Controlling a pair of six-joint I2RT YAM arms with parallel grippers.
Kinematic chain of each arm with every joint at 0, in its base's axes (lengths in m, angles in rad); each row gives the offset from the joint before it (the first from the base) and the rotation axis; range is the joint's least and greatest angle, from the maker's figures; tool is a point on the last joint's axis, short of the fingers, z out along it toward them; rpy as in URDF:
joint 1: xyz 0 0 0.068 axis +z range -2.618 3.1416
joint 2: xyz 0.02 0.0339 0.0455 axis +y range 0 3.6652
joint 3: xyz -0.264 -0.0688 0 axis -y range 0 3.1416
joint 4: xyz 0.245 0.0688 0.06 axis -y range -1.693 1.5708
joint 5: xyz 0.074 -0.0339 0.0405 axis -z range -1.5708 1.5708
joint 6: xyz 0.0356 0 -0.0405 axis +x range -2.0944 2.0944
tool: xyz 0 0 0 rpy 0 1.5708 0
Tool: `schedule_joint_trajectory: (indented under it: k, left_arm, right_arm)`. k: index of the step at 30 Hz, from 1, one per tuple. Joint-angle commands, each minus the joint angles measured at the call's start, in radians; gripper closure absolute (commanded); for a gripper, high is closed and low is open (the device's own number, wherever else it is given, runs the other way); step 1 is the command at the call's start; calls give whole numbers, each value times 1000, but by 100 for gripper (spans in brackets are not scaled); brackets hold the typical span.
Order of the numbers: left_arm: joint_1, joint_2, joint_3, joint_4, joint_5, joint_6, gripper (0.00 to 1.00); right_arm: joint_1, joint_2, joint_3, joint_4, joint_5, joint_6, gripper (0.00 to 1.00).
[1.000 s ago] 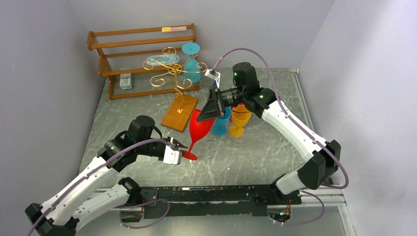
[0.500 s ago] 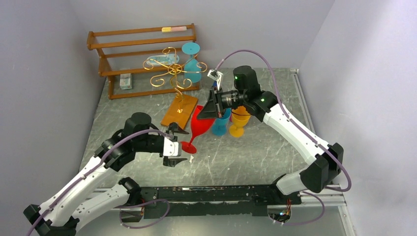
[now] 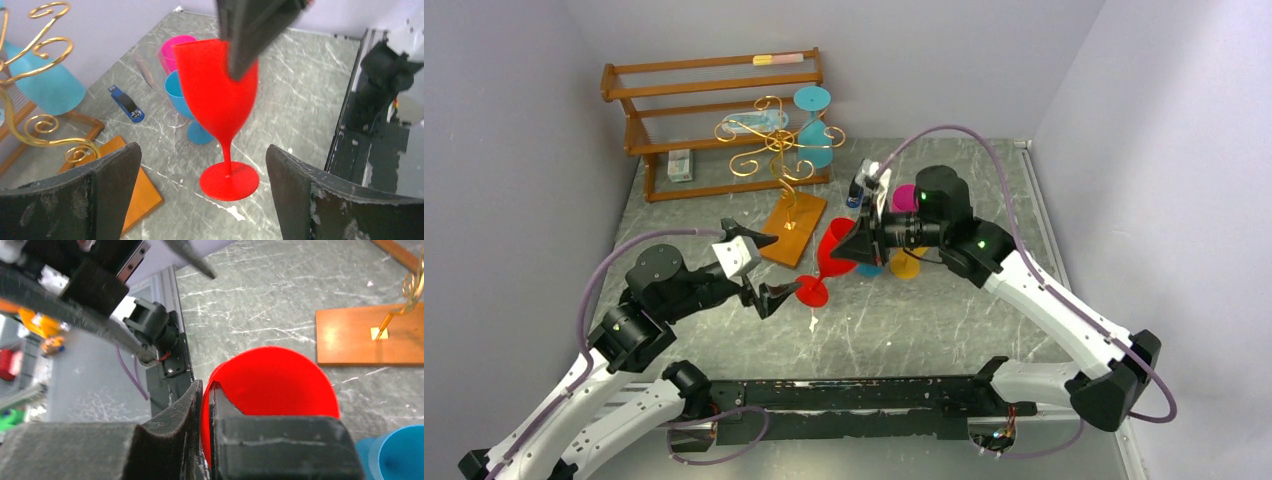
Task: Take the wine glass off the wine glass rack
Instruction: Place the wine glass at the center of the board.
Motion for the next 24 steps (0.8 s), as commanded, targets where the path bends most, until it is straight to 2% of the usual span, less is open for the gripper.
schedule_joint_trajectory:
  k: [1, 7, 14, 24]
  left_arm:
    - [-3, -1, 1, 71, -117, -210, 2]
    - [-3, 45, 11, 79, -185, -340, 2]
    - [-2, 17, -44, 152, -234, -428, 2]
    - [-2, -1, -43, 109, -349, -521, 2]
  right_arm:
    - [112, -58, -61, -27, 187, -259, 100]
    - [259, -90, -177, -61, 496, -322, 100]
    - [348, -116, -311, 54, 766, -266, 100]
    - [362, -49, -356, 132, 983, -204, 100]
